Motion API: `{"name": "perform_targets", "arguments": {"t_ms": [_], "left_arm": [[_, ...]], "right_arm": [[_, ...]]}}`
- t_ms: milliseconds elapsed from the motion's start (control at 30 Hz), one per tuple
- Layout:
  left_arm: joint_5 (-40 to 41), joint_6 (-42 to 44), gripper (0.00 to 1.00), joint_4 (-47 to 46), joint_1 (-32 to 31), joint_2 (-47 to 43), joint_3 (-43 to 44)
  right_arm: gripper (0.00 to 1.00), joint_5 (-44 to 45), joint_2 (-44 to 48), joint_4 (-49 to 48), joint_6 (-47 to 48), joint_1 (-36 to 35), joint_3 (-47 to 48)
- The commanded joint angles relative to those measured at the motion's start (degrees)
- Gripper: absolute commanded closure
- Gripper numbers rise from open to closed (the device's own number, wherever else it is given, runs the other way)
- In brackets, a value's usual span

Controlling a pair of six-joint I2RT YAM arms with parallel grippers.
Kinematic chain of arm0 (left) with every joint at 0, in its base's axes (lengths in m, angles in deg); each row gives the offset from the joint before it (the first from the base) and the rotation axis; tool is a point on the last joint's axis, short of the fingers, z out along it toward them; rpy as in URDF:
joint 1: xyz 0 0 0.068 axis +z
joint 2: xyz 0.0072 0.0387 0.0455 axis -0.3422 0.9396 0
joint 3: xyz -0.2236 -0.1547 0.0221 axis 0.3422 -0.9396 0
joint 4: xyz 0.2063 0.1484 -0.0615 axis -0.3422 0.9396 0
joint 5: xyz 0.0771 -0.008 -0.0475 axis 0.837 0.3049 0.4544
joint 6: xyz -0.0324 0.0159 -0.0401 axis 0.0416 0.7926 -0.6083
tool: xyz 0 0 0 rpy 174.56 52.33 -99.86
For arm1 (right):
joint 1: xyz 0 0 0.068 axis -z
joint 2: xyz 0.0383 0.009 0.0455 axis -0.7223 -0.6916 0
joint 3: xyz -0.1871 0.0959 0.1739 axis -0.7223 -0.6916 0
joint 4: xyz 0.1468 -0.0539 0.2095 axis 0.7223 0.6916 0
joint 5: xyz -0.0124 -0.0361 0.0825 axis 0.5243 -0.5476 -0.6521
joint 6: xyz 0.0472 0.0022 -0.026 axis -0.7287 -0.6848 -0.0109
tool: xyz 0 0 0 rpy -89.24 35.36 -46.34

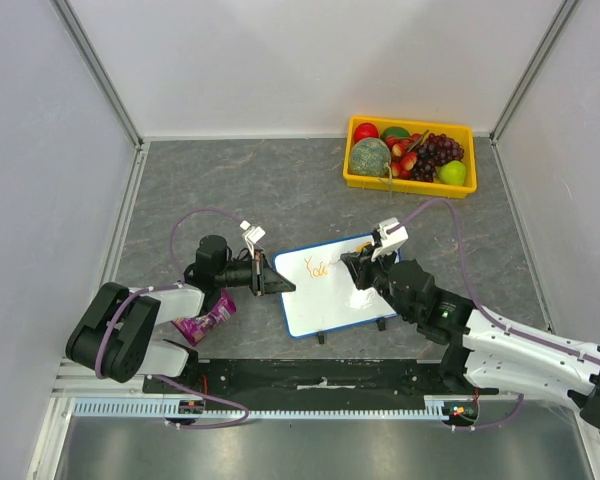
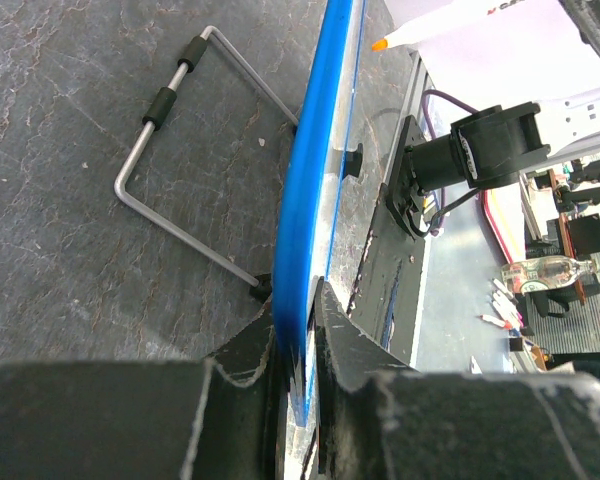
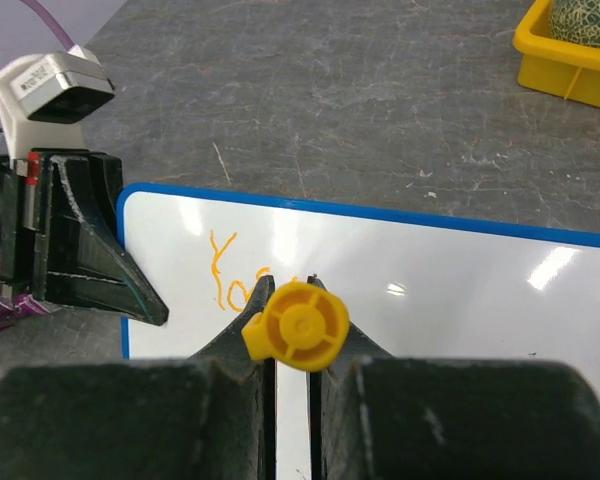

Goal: Write a sentence on the whiteboard

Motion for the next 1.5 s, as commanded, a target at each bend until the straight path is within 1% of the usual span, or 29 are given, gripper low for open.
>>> {"name": "perform_targets", "arguments": {"t_ms": [0, 367, 600, 967, 1467], "left_arm": [[2.84, 5.56, 0.98, 2.58, -0.23, 1.07, 0.02], [2.84, 5.64, 0.98, 2.58, -0.23, 1.07, 0.02], [2.75, 5.56, 0.98, 2.58, -0.23, 0.98, 0.02], [2.75, 5.64, 0.98, 2.67, -0.15, 1.24, 0.02], [2.84, 5.56, 0.98, 2.58, -0.15, 1.33, 0.11]], "right_arm": [[1.0, 3.73, -1.69, 0.0, 0.86, 0.43, 3.03], [1.0, 4.08, -1.78, -0.79, 0.16, 0.78, 2.94], [1.0, 4.17, -3.45, -0.7, 0.07, 1.04, 2.42], [1.0, 4.26, -0.38, 2.55, -1.42, 1.22, -0.74], [1.0, 1.01, 2.0, 4.57, -2.65, 1.13, -3.38]]}}
